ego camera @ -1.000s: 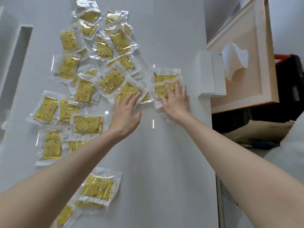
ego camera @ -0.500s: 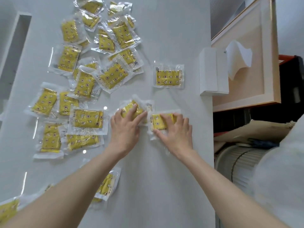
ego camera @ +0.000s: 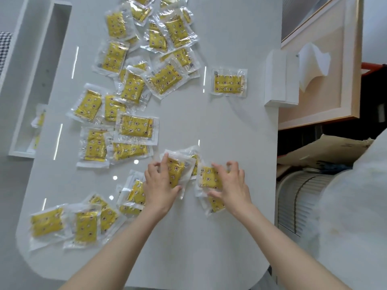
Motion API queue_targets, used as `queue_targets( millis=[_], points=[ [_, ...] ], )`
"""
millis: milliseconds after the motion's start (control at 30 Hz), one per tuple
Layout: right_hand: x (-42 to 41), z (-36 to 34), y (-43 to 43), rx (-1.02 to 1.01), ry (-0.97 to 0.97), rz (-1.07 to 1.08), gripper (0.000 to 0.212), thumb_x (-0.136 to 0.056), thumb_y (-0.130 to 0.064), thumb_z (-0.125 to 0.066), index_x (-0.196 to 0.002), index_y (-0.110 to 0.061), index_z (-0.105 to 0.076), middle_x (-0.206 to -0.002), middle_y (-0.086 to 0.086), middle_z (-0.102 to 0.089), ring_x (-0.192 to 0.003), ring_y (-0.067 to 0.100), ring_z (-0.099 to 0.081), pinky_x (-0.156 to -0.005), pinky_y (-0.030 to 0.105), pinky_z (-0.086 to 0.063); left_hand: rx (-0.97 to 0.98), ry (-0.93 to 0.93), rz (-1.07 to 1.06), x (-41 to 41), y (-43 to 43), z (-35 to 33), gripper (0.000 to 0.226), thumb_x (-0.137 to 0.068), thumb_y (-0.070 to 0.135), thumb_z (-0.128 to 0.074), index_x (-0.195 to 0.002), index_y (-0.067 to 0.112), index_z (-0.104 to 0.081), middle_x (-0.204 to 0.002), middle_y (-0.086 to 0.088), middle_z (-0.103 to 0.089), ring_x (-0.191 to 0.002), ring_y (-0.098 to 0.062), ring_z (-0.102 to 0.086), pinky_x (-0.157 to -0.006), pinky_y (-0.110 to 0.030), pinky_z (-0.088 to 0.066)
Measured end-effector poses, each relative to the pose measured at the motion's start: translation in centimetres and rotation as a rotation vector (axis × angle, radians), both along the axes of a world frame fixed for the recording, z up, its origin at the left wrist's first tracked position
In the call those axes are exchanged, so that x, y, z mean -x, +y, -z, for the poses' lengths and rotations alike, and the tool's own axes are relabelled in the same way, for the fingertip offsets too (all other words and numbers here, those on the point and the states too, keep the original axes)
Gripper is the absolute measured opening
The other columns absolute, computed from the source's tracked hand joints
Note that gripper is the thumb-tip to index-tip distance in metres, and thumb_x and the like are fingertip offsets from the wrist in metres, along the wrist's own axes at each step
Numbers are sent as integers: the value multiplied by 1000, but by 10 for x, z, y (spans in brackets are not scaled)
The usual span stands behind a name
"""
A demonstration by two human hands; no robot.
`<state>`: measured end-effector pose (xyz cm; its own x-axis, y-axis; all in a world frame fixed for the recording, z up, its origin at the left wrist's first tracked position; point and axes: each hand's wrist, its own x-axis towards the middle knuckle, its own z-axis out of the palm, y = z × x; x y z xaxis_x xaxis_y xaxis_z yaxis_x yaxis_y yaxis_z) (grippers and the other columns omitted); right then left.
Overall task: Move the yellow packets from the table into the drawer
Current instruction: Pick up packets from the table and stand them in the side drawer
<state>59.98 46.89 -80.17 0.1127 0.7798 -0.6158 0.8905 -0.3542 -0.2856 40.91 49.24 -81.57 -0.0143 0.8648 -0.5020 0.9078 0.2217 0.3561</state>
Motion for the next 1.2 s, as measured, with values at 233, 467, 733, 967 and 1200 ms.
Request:
queue_targets(
  millis=[233, 467, 733, 967, 1200],
  points=[
    [6, 1, 6, -157, -170, 13, 43, -78, -40, -72, -105, -21, -45, -108, -5, -55, -103, 22, -39, -81, 34, -26, 7, 10, -105, -5, -1, 0, 106, -76, 28, -77, -151, 25, -2, -122, -11, -44, -112, -28, -39, -101, -38, -31],
    [-4, -12, -6, -50, -18, 245, 30, -90, -40, -59, -70, -18, -55, -74, -3, -55, -94, 22, -44, -74, 35, -19, -54, -30, -75, 7, -9, -11, 19, -88, 31, -62, -96, 13, -60, -92, -4, -61, -98, -29, -52, -78, -35, -27],
    [-2, 4, -54, 58, 366, 840, 41, -87, -35, -63, -85, 5, -65, -79, 17, -64, -76, 22, -56, -64, 30, -37, 13, -41, 299, 0, 43, -15, 32, -95, 35, -51, -79, 8, -56, -133, -10, -43, -125, -30, -34, -97, -43, -39],
    [18, 11, -58, -87, 236, 845, 28, -88, -33, -66, -108, -12, -66, -119, 1, -44, -119, 23, -33, -93, 24, -29, -2, 137, 564, -22, 73, -11, 44, -87, 44, -60, -104, 4, -64, -126, -10, -51, -109, -27, -52, -93, -39, -41],
    [19, 14, -55, -38, 215, 637, 25, -91, -34, -61, -101, -14, -51, -107, 3, -52, -107, 26, -46, -80, 30, -36, 133, -15, 403, -19, 61, -10, 35, -86, 38, -65, -93, 10, -46, -94, -7, -54, -82, -22, -44, -66, -28, -32]
  ],
)
